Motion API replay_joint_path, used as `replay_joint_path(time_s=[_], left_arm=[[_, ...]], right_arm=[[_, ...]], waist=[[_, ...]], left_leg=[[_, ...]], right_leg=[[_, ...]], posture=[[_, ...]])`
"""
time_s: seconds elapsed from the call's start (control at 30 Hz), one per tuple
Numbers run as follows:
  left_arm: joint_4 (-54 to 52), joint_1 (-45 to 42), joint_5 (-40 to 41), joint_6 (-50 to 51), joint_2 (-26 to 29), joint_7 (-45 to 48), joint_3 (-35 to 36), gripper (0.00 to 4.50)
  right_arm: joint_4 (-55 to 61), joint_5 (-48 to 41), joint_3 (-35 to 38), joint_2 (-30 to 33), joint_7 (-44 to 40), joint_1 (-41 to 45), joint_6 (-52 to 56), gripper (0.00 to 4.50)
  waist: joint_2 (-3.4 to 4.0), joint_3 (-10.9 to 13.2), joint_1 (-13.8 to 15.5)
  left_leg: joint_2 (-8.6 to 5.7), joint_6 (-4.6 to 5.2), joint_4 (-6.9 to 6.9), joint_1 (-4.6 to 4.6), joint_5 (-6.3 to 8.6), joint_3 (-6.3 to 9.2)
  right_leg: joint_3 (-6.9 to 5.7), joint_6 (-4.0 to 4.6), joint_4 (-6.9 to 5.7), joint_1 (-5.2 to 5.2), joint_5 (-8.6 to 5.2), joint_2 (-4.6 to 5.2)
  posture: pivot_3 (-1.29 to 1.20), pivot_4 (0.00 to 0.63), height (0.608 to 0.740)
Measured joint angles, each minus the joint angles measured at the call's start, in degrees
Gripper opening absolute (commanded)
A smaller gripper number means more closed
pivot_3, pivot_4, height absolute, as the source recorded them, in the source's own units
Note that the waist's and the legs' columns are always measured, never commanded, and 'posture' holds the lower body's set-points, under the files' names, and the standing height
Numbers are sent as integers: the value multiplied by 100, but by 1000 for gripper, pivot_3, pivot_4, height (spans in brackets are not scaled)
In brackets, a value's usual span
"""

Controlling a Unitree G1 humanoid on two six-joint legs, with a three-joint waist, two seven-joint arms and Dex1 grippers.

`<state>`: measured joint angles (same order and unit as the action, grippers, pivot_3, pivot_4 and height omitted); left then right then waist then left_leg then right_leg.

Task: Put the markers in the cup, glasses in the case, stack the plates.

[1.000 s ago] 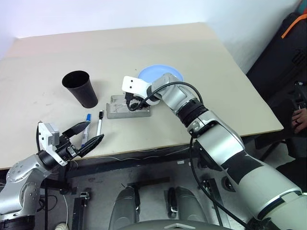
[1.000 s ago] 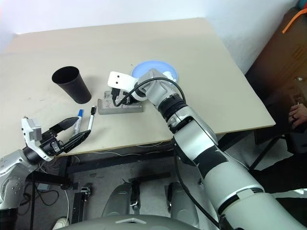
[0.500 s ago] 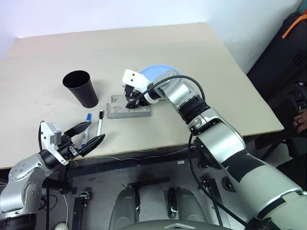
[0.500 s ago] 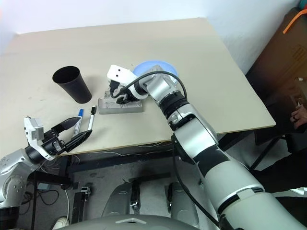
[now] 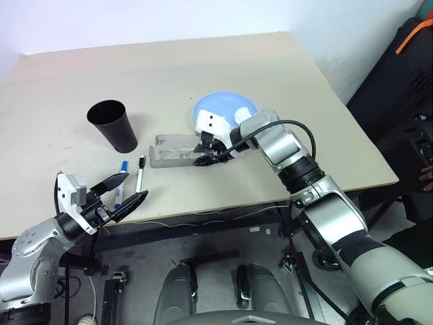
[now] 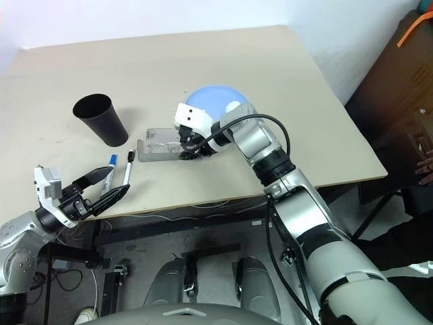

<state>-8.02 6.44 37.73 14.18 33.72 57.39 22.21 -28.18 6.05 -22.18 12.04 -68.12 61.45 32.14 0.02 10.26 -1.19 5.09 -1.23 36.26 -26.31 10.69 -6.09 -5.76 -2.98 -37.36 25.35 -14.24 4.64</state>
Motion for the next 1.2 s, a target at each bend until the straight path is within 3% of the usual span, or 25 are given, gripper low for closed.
replay_joint_path(time_s=[0.47, 0.57, 0.7, 1.0, 1.2], left_arm=[[12, -113, -4, 4, 48, 75, -19, 4500], [14, -117, -6, 5, 48, 104, -56, 4500], [27, -160, -22, 4, 48, 111, -66, 4500], [27, -159, -23, 4, 48, 110, -69, 4500], [27, -152, -21, 5, 48, 109, -69, 4500]], right_arm=[[-575, 126, -229, 17, 394, -64, -389, 1978], [-575, 150, -246, 31, 325, -64, -408, 1390], [-574, 161, -262, 43, 226, -65, -405, 72], [-598, 176, -333, 50, 153, -53, -393, 28], [-521, 137, -396, 164, -370, -31, -369, 28]], waist=[[-1, 0, 16], [-1, 0, 21], [-1, 0, 22], [0, 0, 17], [0, 0, 19]], left_leg=[[0, -1, 7, 0, 0, -2], [0, -1, 8, 0, 0, -2], [0, 0, 5, -1, 0, -2], [0, 0, 5, -3, -1, -3], [0, 0, 3, -3, -1, -3]], right_leg=[[0, 1, 2, -4, 0, 2], [0, 2, 2, -5, 0, 3], [0, 1, 3, -3, 1, 3], [0, 1, 3, -2, 1, 2], [0, 1, 4, -1, 0, 2]], posture=[[0, 150, 738], [0, 150, 738], [0, 150, 738], [0, 150, 738], [0, 150, 738]])
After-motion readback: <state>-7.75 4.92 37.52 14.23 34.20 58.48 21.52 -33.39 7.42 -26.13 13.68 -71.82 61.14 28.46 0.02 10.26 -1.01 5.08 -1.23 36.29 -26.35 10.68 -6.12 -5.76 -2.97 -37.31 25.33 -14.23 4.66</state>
